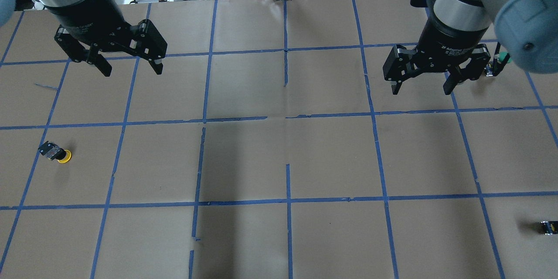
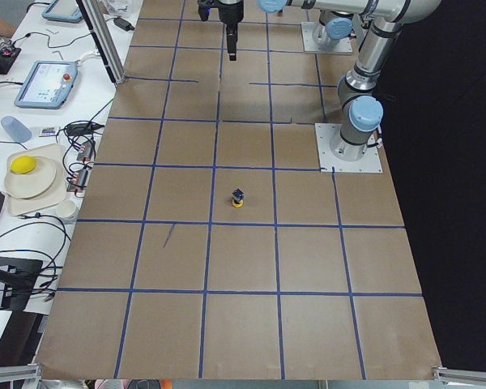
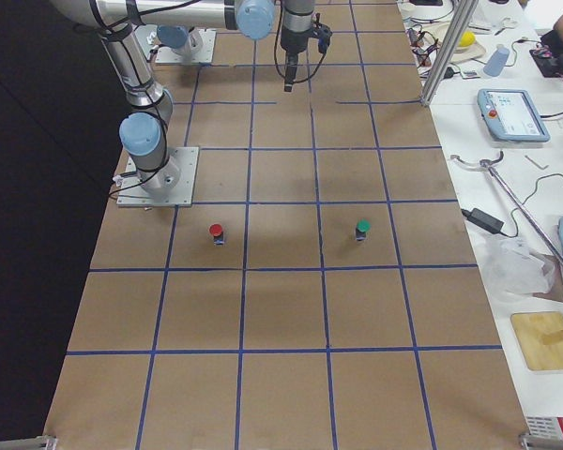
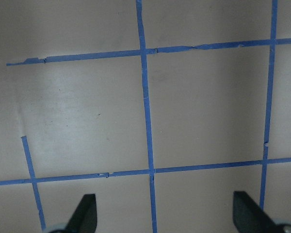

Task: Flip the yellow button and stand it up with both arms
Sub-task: 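Lower the left gripper onto the lying yellow button and grasp its base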

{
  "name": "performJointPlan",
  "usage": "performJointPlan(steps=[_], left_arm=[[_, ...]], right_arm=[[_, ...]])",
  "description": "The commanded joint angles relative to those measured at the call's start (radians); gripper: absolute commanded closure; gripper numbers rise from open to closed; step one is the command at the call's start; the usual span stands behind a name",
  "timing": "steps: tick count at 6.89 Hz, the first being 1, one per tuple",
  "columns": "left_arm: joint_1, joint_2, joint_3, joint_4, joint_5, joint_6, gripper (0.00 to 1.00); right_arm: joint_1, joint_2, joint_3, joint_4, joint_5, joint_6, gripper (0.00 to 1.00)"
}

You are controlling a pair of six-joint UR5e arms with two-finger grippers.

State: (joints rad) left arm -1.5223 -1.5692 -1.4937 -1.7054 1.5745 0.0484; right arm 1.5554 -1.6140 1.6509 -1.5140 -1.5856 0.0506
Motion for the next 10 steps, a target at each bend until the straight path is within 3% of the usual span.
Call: performJointPlan(steps=[1,2,5,7,10], left_arm=[[0.138,-0.008,-0.098,0.000,-0.001,0.223,0.00],[0.236,0.009,-0.174,0.019,0.030,0.366,0.00],[0.440,-0.008,-0.343,0.334,0.033,0.695,0.00],[0.558,-0.021,-0.446,0.479,0.025,0.995,0.00],[0.686,-0.156,-0.459,0.639,0.019,1.374,0.02]], right_arm=[[0.000,0.000,0.000,0.000,0.000,0.000,0.00],[0.000,0.000,0.001,0.000,0.000,0.000,0.00],[0.000,0.000,0.000,0.000,0.000,0.000,0.00],[0.000,0.000,0.000,0.000,0.000,0.000,0.00],[0.000,0.002,0.001,0.002,0.000,0.000,0.00]])
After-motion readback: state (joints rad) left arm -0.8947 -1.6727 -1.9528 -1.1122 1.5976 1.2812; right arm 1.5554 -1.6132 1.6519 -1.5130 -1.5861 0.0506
